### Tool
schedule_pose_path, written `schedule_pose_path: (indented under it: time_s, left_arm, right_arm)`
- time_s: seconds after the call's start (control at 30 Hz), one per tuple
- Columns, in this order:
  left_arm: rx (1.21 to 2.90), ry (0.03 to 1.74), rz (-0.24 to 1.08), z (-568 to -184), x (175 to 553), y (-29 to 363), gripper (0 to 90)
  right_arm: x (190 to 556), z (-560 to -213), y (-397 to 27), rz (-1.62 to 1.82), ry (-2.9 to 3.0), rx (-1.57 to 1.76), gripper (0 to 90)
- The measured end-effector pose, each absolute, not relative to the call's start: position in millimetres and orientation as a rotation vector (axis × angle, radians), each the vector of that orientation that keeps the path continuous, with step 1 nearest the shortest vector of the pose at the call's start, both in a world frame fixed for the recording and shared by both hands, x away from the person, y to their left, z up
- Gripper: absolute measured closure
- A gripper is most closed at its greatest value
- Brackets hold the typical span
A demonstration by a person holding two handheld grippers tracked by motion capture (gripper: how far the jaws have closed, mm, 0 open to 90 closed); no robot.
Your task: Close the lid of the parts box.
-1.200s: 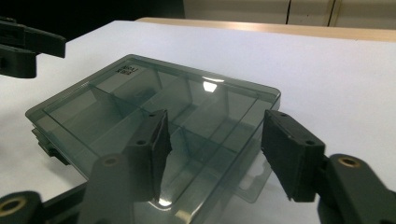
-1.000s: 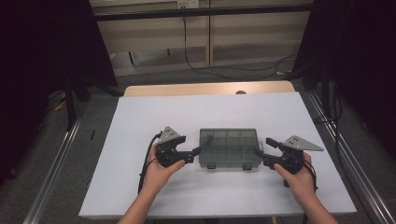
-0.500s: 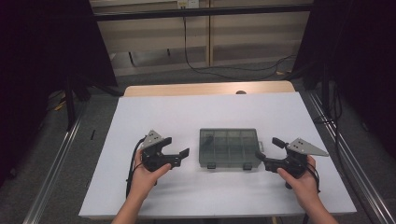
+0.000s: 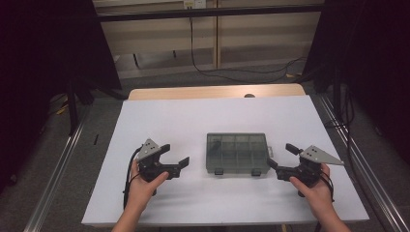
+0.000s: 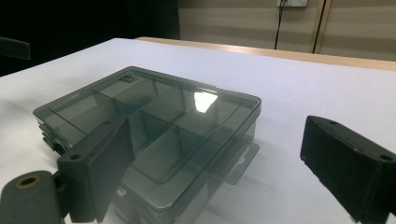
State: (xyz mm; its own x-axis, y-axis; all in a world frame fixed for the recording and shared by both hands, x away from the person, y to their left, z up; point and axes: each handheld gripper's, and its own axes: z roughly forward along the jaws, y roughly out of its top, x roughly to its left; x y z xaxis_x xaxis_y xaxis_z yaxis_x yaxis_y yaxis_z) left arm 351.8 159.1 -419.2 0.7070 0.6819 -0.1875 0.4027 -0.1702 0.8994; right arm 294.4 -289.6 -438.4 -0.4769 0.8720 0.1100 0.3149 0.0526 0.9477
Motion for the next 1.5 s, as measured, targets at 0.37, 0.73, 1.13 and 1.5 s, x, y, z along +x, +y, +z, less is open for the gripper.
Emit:
schedule_pose_path:
  time_s: [0.37, 0.73, 1.13, 1.5]
  left_arm:
    - [1.765, 0.844, 0.352, -419, 346, 173, 5.9]
    - [1.766, 0.85, 0.368, -421, 342, 185, 5.8]
    - [1.769, 0.839, 0.376, -422, 338, 194, 5.7]
    - [1.768, 0.854, 0.391, -427, 334, 209, 5.5]
  right_arm:
    - [293, -439, -289, 1.438, 1.831, 1.186, 7.5]
    - [293, -440, -289, 1.434, 1.836, 1.176, 6.9]
    - [293, -440, -288, 1.435, 1.836, 1.173, 6.9]
    - [292, -440, -289, 1.434, 1.837, 1.166, 6.9]
